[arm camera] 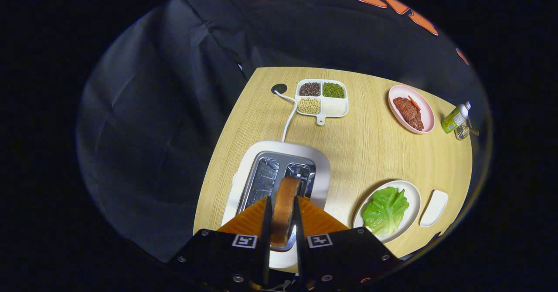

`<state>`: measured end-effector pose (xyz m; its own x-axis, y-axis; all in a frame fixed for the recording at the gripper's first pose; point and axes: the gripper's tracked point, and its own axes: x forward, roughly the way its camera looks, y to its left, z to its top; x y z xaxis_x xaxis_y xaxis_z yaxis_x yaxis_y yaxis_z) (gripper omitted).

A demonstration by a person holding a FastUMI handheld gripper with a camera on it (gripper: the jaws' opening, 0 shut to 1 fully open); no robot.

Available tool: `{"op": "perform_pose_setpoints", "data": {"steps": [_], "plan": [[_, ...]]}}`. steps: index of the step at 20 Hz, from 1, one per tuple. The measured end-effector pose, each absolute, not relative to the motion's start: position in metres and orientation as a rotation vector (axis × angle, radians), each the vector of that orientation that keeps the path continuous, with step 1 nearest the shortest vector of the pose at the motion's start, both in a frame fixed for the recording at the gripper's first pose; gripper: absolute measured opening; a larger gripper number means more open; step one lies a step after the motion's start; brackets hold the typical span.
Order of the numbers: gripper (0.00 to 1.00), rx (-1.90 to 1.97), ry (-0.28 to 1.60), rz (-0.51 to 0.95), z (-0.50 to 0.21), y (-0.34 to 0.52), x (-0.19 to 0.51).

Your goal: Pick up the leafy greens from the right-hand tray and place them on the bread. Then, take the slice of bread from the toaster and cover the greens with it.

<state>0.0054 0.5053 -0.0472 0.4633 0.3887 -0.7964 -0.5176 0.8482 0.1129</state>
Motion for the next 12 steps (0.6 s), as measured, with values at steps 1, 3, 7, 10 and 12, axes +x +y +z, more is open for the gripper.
{"op": "perform_pose_setpoints", "data": {"steps": [1, 3, 7, 10, 12], "plan": [[0.19, -0.165, 0.927, 0.552, -0.047, 0.503, 0.007], [0.1, -0.17, 0.918, 0.547, -0.044, 0.502, 0.006], [0.06, -0.159, 0.886, 0.571, -0.026, 0.5, 0.003], [0.06, -0.141, 0.846, 0.585, -0.004, 0.493, 0.004], [0.06, -0.12, 0.825, 0.595, 0.01, 0.486, 0.002]]}}
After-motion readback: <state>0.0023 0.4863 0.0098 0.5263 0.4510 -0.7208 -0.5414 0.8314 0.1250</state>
